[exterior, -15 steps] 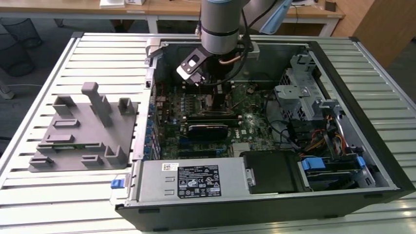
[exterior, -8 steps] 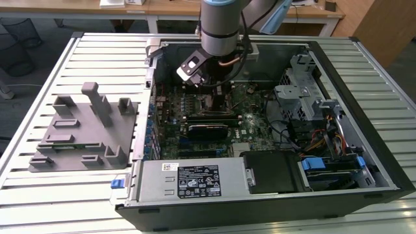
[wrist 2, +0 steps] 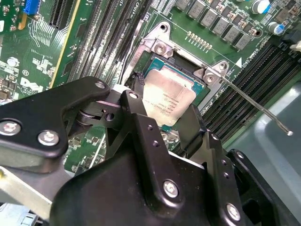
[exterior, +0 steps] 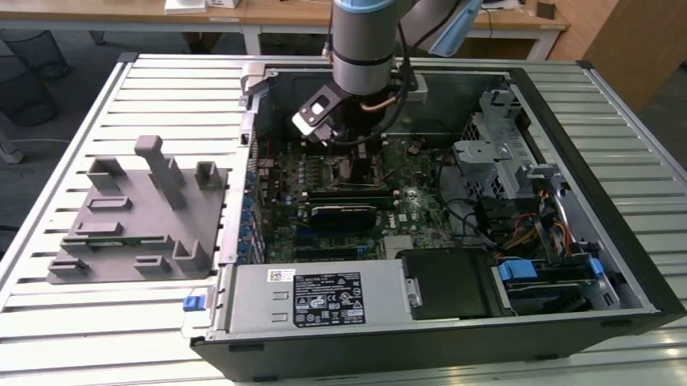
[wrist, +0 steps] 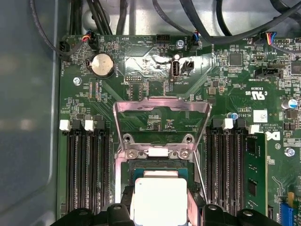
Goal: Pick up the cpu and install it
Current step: 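Place the cpu into insertion slot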
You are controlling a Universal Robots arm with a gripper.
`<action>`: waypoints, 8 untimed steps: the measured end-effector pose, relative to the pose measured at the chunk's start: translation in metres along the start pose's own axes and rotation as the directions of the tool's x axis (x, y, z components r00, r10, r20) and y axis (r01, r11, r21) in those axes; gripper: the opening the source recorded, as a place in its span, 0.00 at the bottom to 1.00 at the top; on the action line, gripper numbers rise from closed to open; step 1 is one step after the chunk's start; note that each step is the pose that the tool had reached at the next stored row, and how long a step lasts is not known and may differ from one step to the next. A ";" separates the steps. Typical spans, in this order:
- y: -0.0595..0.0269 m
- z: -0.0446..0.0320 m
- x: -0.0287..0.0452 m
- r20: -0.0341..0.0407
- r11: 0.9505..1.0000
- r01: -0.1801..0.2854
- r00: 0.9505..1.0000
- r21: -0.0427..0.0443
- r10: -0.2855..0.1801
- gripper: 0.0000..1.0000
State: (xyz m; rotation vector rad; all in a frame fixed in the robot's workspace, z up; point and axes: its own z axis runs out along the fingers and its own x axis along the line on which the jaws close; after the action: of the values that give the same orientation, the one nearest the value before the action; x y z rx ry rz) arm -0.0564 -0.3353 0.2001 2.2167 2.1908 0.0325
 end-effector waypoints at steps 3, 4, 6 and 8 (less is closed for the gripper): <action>0.0004 0.0014 0.0003 0.000 1.000 0.001 1.000 0.000 -0.001 0.53; 0.0005 0.0018 0.0004 0.000 1.000 0.003 1.000 0.000 -0.003 0.53; 0.0005 0.0025 0.0006 0.000 1.000 0.006 1.000 0.000 -0.006 0.53; 0.0004 0.0030 0.0009 0.000 1.000 0.009 1.000 0.000 -0.009 0.53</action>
State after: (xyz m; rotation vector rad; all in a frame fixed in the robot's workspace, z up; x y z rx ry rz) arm -0.0559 -0.3344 0.1971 2.2074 2.2003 0.0321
